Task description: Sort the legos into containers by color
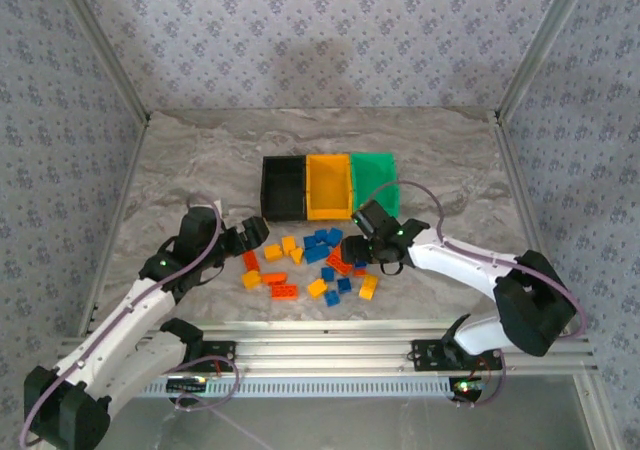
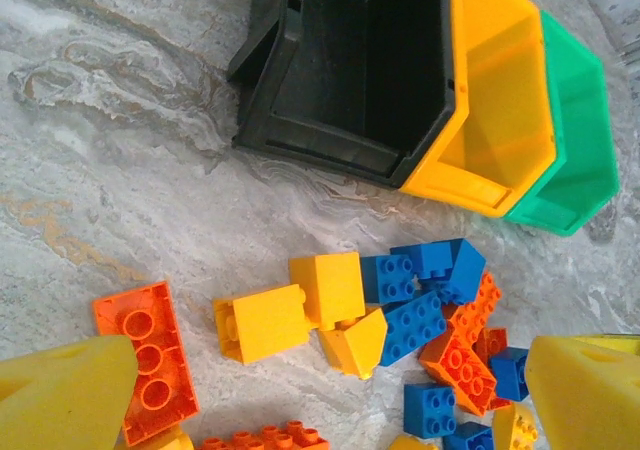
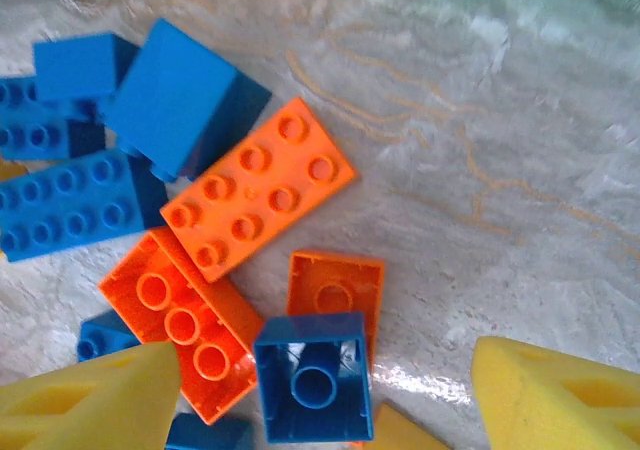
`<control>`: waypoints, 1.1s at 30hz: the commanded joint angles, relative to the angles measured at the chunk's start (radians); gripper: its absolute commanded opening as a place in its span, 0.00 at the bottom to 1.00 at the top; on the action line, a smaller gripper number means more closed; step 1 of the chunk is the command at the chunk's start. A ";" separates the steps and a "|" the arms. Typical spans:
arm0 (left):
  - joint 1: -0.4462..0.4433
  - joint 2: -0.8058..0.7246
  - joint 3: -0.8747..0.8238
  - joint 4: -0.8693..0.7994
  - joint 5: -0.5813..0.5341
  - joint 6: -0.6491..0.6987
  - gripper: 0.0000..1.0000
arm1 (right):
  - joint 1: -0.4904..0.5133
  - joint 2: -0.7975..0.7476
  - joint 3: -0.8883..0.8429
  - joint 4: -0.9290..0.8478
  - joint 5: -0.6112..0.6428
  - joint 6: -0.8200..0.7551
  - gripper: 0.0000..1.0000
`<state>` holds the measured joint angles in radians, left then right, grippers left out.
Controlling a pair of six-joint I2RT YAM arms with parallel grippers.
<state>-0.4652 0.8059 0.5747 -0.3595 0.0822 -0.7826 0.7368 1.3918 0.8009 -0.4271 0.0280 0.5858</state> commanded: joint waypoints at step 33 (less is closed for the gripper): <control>-0.003 0.059 -0.042 0.045 -0.005 -0.006 1.00 | -0.039 -0.019 0.008 0.020 -0.075 -0.057 0.42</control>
<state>-0.4652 0.8604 0.5419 -0.3374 0.0814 -0.7853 0.7090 1.4292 0.7719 -0.3576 -0.0708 0.5335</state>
